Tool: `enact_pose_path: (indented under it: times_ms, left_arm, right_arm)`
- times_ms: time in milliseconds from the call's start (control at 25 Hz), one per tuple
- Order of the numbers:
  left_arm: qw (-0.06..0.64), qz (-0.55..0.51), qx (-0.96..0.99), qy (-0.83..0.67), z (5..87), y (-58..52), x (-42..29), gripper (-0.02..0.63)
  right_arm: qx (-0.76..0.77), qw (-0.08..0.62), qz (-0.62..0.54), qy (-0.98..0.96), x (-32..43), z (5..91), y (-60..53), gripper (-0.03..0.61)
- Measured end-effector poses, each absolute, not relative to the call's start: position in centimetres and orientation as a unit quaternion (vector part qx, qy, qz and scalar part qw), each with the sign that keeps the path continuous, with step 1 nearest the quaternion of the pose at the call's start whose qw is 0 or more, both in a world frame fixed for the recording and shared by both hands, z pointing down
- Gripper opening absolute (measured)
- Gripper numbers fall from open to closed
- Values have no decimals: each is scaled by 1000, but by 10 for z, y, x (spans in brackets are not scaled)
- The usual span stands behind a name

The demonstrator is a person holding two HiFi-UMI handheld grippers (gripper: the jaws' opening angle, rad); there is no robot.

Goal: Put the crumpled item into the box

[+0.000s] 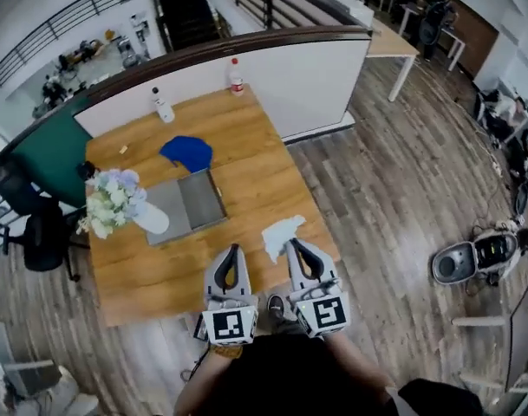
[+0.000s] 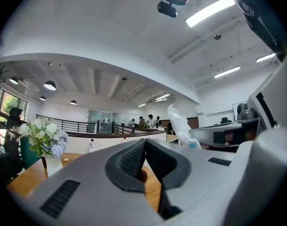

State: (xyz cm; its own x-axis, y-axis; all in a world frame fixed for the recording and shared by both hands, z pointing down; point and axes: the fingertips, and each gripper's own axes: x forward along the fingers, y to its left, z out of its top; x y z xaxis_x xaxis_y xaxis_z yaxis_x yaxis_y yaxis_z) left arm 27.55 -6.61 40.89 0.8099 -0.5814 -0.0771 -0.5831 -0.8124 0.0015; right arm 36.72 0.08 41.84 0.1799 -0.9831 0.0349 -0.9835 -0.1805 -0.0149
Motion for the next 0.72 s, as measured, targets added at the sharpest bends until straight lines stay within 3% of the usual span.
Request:
enact_pose_path:
  times_ms: [720]
  left_arm:
    - [-25,30,-929,368,415,-129,261,23]
  right_arm:
    - [699,66,84,-708,358,472,-83,8]
